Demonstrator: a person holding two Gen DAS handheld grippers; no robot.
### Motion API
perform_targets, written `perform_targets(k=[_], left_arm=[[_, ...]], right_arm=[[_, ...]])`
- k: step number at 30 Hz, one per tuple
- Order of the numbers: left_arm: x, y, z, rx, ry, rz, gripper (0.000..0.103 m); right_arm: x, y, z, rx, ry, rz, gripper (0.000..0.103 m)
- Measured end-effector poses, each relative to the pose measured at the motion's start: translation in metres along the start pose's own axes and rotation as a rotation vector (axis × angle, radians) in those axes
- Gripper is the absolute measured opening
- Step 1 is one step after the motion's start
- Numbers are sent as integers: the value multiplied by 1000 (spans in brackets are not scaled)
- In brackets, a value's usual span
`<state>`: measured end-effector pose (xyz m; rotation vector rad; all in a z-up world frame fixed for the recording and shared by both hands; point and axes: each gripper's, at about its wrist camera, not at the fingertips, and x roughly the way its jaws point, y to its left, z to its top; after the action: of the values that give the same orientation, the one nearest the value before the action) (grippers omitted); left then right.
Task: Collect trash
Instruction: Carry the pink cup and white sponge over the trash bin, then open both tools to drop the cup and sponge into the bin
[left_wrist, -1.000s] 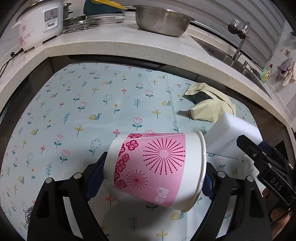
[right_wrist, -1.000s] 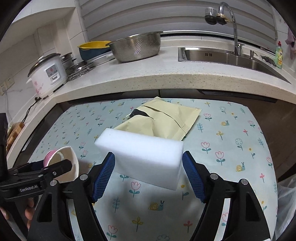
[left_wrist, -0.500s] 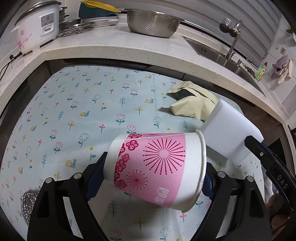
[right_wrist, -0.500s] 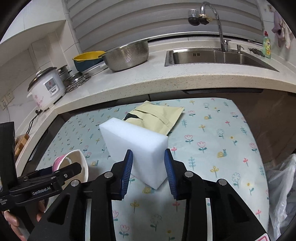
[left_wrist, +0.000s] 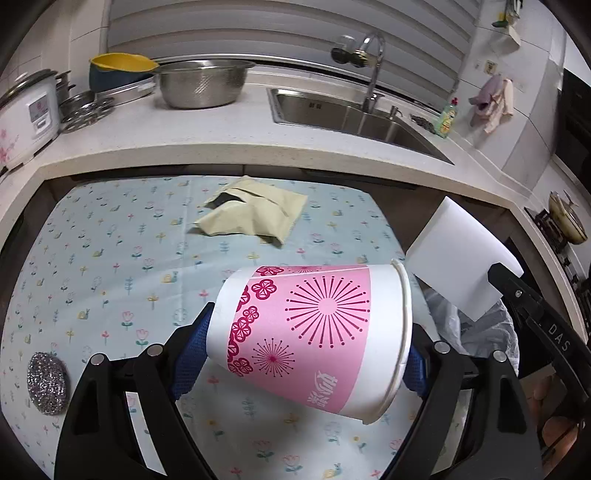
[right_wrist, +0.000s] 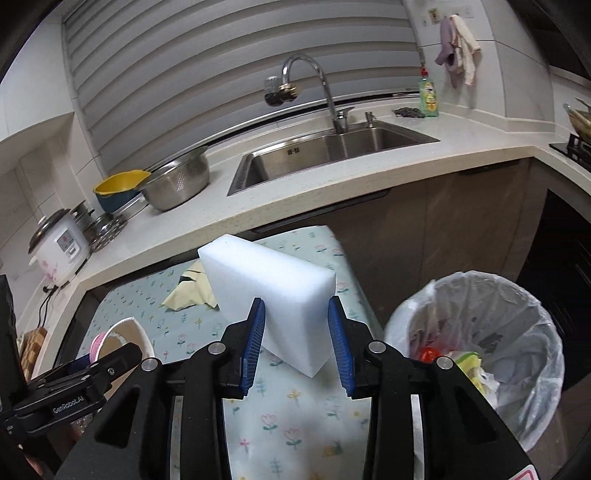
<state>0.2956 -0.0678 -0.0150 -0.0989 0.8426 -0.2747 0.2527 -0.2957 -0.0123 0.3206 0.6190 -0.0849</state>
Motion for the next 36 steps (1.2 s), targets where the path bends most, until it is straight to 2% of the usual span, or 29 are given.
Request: perform_targets(k=[8, 17, 23, 24, 25, 27, 36], left_arm=[[-7, -84, -9, 100, 0, -72, 82], [5, -160, -23, 198, 17, -105, 82], [19, -193, -31, 239, 36, -115, 80], [21, -196, -32, 244, 39, -118, 79], [25, -201, -33, 252, 46, -122, 69], [33, -209, -34, 267, 72, -129, 70], [57, -232, -41, 299, 89, -132, 70]], right_arm=[[-50, -72, 1, 74, -54, -78, 34], [-84, -130, -9, 129, -73, -175, 34], [-89, -153, -21, 147, -60, -206, 34], [-89, -155, -23, 146, -58, -212, 34], [-90, -158, -25, 147, -57, -216, 34], [-89, -163, -29, 155, -52, -219, 34], [-74, -179, -37, 179, -20, -232, 34]])
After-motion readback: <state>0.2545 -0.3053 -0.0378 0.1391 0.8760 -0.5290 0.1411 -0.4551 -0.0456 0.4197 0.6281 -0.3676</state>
